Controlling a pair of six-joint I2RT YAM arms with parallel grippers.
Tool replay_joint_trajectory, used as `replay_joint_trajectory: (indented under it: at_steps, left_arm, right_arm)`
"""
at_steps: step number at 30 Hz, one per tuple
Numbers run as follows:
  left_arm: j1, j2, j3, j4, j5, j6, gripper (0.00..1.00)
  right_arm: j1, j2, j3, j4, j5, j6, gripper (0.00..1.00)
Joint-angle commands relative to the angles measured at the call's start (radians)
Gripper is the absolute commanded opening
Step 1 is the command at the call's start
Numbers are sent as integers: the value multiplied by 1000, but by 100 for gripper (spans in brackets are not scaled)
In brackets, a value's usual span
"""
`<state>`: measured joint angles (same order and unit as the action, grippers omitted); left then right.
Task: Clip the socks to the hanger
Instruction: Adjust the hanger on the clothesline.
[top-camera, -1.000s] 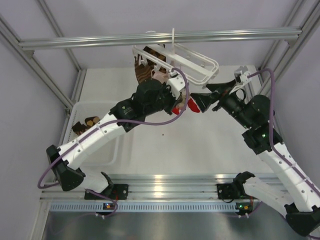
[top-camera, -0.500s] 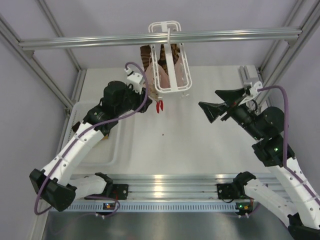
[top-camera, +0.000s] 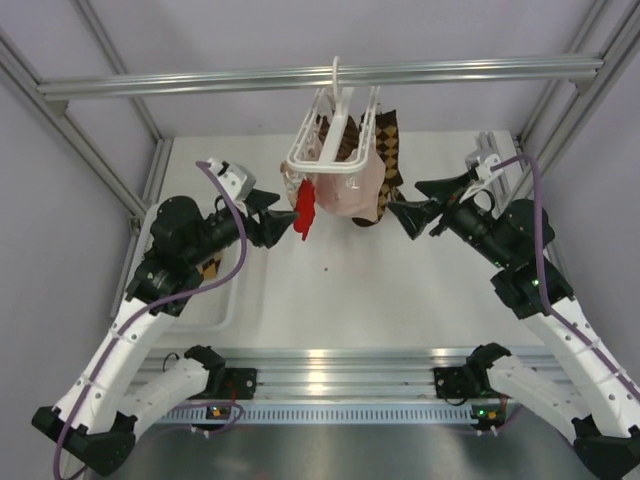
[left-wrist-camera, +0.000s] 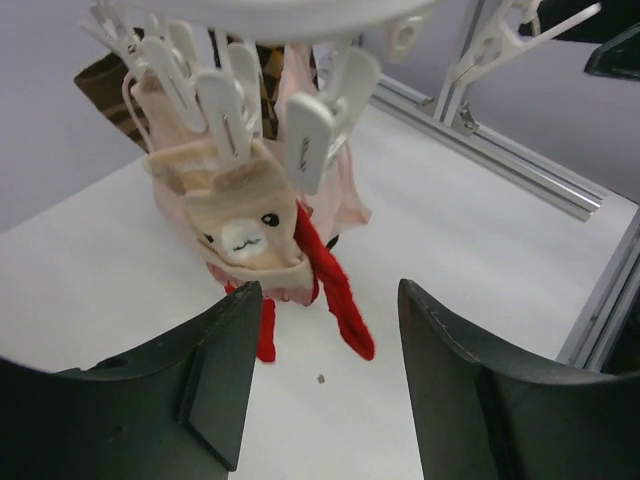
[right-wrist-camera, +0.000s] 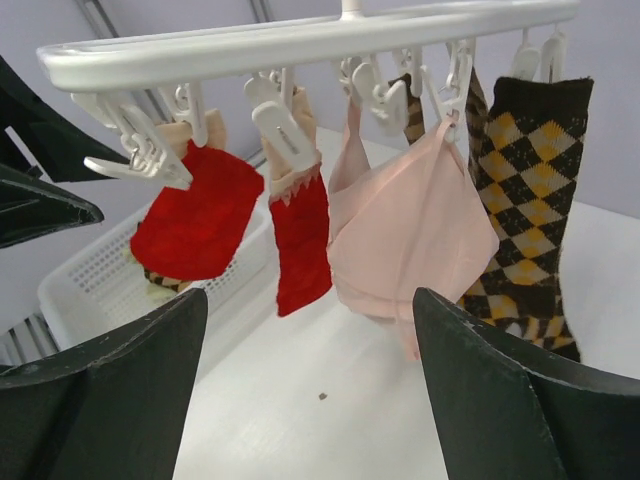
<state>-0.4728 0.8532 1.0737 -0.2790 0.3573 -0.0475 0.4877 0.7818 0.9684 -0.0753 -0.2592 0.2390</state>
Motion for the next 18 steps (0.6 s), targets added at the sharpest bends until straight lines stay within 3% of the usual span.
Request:
replay_joint_trajectory:
  at_steps: [1, 10, 18]
  left_arm:
    - [3, 20, -38, 216, 98, 38, 62]
    - [-4, 176, 25, 369, 124, 51, 56]
    - [-20, 162, 17, 459, 195, -5, 50]
  right_arm:
    - [-11, 11, 35, 65, -31, 14, 82]
    - [-9, 10, 44, 68, -52, 14, 80]
    - [-11, 16, 56, 100, -107, 8, 74]
